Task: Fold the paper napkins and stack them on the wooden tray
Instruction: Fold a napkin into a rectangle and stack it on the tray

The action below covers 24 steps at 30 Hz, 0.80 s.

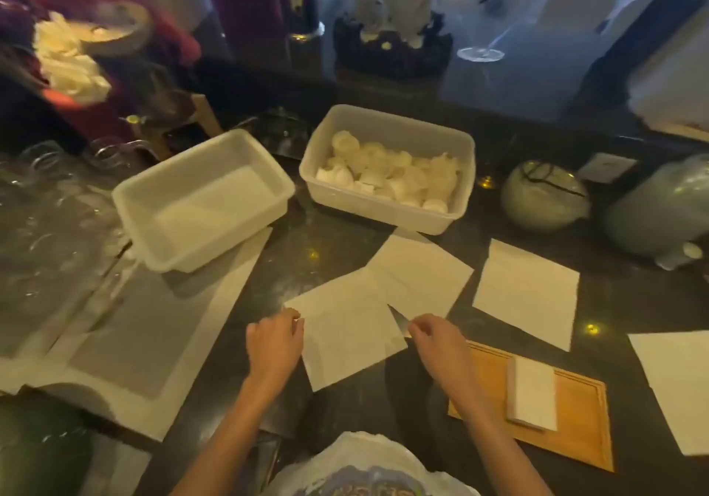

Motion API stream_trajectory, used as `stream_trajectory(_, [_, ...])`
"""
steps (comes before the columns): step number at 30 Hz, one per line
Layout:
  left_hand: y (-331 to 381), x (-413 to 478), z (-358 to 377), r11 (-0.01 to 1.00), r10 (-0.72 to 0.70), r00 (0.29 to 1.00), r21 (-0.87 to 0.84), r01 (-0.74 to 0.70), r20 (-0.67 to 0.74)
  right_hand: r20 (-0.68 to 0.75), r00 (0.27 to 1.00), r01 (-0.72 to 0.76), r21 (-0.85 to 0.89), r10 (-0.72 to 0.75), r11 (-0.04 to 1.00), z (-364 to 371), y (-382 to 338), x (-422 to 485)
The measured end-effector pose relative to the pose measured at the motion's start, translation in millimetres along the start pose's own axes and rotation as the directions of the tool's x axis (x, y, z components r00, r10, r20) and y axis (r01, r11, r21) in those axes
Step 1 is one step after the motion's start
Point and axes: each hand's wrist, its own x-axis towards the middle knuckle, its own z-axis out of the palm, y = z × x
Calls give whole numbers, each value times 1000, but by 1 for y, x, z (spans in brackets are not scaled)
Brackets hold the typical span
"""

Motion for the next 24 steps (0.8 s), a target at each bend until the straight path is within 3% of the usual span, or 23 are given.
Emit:
stream_trajectory(4, [-6, 29, 9, 999, -24, 1000, 40, 24, -13, 5, 984, -181, -9, 181, 983, 40, -23, 19])
stream_trajectory(11, [16, 94, 39, 983, 177, 983, 37, -179, 57, -49, 945, -327, -171, 324, 929, 72, -27, 37])
stream_trajectory(18, [22, 118, 67, 974, 220, 962, 17, -226, 159, -84, 958, -286, -332, 274, 899, 85, -21, 38])
stream_trajectory(20, [21, 119, 70, 978, 210, 963, -28, -208, 171, -76, 964, -268, -269, 257, 925, 86, -20, 36])
stream_trajectory(24, [14, 115, 59, 956, 208, 946, -255, -144, 249, -22, 980, -194, 102, 197, 976, 66, -31, 30])
